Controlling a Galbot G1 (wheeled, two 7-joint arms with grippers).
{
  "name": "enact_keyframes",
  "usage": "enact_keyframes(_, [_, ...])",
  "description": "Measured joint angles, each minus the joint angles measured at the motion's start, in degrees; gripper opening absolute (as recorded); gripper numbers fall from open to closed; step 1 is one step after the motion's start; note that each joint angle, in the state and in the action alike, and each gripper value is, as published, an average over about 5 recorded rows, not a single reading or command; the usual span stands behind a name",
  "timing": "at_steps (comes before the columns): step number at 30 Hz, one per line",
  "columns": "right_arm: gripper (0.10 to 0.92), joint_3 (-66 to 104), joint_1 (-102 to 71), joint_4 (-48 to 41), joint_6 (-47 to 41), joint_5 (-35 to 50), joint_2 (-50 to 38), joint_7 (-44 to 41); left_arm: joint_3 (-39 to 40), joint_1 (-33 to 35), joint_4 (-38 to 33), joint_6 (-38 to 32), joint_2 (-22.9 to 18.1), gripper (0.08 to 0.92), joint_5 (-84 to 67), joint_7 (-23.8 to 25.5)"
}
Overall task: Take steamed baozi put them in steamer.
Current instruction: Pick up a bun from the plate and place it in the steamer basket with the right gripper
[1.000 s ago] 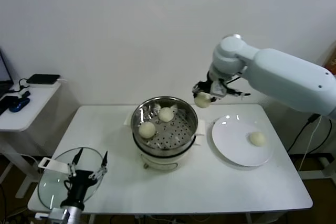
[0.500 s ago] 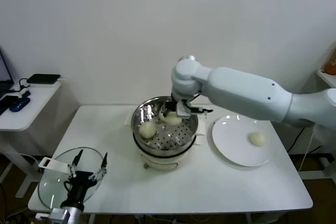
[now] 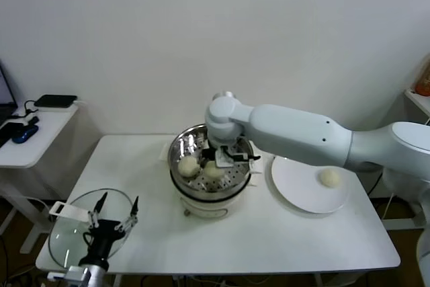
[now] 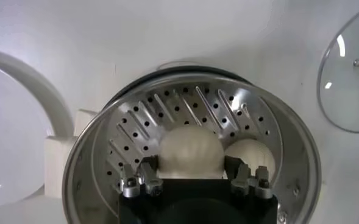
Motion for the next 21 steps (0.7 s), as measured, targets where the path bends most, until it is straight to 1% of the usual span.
enact_keyframes(21, [0.697,-0.75,-2.10,0.44,2.13,-1.57,-0.56,-0.19,0.09,-0.48,0.22,0.40,-0.28,0.823,0.10,-0.01])
